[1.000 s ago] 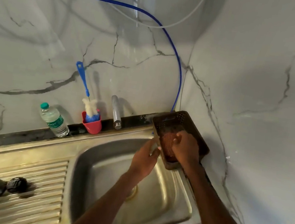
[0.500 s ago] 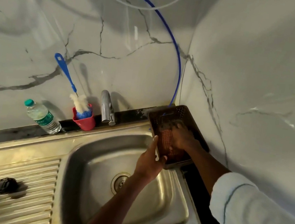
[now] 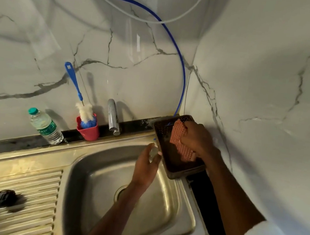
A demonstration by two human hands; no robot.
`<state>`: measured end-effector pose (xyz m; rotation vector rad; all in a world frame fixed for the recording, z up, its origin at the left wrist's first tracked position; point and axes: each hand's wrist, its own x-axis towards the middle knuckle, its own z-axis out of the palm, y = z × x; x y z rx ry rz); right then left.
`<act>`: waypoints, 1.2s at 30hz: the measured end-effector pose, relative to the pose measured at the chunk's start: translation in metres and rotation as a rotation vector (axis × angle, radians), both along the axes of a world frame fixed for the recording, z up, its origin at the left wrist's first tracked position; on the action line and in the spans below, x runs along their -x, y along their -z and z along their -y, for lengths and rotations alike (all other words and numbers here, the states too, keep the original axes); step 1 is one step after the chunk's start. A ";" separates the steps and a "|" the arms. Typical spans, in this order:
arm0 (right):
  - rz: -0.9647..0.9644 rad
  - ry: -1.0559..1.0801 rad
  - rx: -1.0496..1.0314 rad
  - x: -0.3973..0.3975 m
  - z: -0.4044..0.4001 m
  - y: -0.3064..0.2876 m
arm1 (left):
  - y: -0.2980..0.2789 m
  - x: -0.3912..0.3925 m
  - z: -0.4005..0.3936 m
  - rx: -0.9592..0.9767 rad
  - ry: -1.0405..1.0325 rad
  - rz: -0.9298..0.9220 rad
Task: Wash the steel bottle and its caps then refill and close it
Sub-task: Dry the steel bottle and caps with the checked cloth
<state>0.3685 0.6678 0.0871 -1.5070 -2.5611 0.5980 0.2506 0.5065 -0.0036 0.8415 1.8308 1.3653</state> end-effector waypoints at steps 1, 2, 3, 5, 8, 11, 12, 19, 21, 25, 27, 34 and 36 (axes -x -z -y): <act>-0.075 0.013 0.008 0.000 0.009 -0.010 | -0.009 0.004 0.005 -0.041 -0.036 0.038; -0.166 0.015 0.033 0.000 0.017 -0.018 | -0.019 0.007 0.010 -0.079 -0.058 0.095; -0.284 0.008 0.086 0.000 0.028 -0.026 | -0.030 0.011 0.016 -0.121 -0.083 0.177; -0.560 -0.015 0.338 0.004 0.053 -0.034 | -0.050 0.022 0.034 -0.174 -0.080 0.348; -0.823 -0.091 0.736 0.018 0.091 -0.023 | -0.063 0.045 0.067 -0.162 0.039 0.585; -0.831 -0.145 0.836 0.043 0.125 -0.005 | -0.064 0.072 0.108 -0.236 0.022 0.809; -0.804 -0.124 0.802 0.053 0.136 0.001 | -0.063 0.079 0.121 -0.259 -0.020 0.782; -0.834 0.369 0.562 0.140 0.231 0.058 | -0.053 0.122 0.180 -0.130 -0.192 -0.199; -0.938 0.376 1.188 0.151 0.255 0.061 | -0.054 0.136 0.199 -0.054 -0.049 -0.507; -1.153 0.283 1.594 0.170 0.286 0.082 | -0.045 0.170 0.239 0.134 0.288 -0.528; -1.138 0.339 1.507 0.183 0.301 0.088 | -0.038 0.182 0.260 0.013 0.222 -0.348; -0.887 0.275 0.402 0.215 0.321 0.062 | -0.011 0.216 0.313 -0.186 -0.313 -0.181; -0.937 0.343 0.600 0.225 0.324 0.070 | -0.004 0.221 0.327 -0.207 -0.428 -0.134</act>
